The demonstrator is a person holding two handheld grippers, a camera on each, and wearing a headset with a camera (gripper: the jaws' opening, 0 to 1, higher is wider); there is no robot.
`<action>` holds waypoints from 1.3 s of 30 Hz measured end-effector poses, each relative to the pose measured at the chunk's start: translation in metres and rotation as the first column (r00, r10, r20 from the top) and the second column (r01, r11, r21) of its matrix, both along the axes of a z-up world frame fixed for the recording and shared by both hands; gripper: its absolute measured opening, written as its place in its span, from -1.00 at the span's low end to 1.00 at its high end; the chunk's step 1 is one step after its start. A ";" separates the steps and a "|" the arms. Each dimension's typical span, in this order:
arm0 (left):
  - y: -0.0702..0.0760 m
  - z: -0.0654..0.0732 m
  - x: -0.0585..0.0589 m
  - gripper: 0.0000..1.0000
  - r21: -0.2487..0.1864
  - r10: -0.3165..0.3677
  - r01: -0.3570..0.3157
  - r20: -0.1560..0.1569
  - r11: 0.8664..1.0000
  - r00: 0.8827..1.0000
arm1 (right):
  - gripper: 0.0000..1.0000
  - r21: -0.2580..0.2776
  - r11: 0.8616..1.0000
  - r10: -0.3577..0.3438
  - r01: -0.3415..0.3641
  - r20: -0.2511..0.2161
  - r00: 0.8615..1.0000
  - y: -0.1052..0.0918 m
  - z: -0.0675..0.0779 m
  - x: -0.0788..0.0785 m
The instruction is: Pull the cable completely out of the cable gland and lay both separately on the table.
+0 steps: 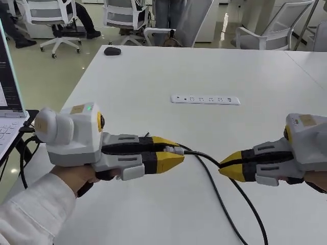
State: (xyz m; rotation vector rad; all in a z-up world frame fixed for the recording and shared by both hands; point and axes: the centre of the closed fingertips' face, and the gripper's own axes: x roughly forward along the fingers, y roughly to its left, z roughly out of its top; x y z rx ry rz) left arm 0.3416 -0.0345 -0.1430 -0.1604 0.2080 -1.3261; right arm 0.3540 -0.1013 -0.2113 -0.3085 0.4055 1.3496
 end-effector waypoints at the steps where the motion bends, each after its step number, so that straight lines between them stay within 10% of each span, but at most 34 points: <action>1: 0.000 -0.001 0.001 -0.68 0.001 0.003 -0.003 -0.001 1.000 1.000 | -0.93 -0.001 1.000 0.000 0.000 -0.001 1.000 0.000 0.000 0.001; 10: 0.005 -0.011 0.016 -0.68 0.042 0.050 -0.050 0.000 0.998 0.999 | -0.92 -0.004 1.000 0.005 -0.005 -0.015 1.000 0.000 0.002 0.001; 23: 0.000 -0.013 0.024 -0.68 0.039 0.062 -0.062 -0.005 0.997 0.998 | -0.71 0.073 0.995 0.068 -0.072 0.059 0.996 0.039 0.050 0.005; 39: -0.003 -0.009 0.023 -0.68 0.015 0.045 -0.045 0.001 0.999 0.999 | -0.81 0.080 0.989 0.117 -0.122 0.060 0.991 0.060 0.048 0.008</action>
